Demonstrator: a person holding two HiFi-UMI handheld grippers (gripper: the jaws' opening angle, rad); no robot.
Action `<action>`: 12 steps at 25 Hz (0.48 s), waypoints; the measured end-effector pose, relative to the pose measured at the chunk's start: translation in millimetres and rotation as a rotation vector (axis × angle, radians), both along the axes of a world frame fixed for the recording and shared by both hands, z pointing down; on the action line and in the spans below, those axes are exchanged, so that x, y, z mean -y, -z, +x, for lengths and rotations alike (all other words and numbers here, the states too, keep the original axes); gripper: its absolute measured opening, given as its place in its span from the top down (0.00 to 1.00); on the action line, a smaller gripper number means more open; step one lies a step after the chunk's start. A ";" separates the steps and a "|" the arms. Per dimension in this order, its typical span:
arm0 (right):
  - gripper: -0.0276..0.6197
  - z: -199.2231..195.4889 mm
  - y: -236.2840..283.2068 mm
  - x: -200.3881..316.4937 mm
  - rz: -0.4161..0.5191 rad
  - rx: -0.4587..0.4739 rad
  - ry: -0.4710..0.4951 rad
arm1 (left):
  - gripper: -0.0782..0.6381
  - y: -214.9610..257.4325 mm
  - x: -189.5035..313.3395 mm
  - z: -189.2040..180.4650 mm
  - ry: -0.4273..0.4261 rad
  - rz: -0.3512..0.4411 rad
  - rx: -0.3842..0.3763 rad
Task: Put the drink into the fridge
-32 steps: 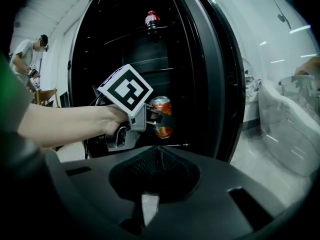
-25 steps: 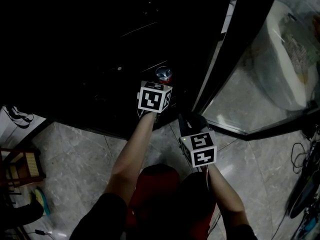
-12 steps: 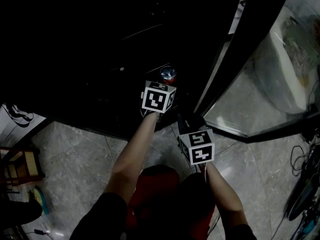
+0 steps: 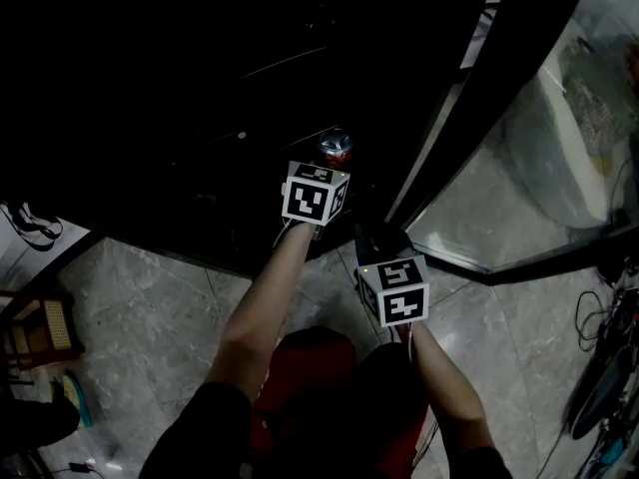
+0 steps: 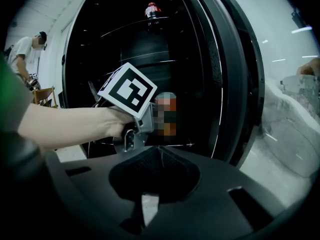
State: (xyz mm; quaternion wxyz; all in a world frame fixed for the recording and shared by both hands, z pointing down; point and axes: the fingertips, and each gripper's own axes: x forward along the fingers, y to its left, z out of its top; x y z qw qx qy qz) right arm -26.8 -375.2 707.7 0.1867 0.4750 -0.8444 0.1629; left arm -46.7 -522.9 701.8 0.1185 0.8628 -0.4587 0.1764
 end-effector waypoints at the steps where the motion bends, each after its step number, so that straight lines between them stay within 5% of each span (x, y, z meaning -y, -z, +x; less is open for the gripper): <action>1: 0.93 -0.6 0.1 0.5 0.000 0.000 -0.001 | 0.40 -0.1 -0.1 0.2 -0.002 0.002 -0.016; 12: 0.93 -0.4 7.9 7.3 0.023 0.023 -0.021 | 0.31 19.6 -24.8 -13.5 -0.001 0.096 -0.124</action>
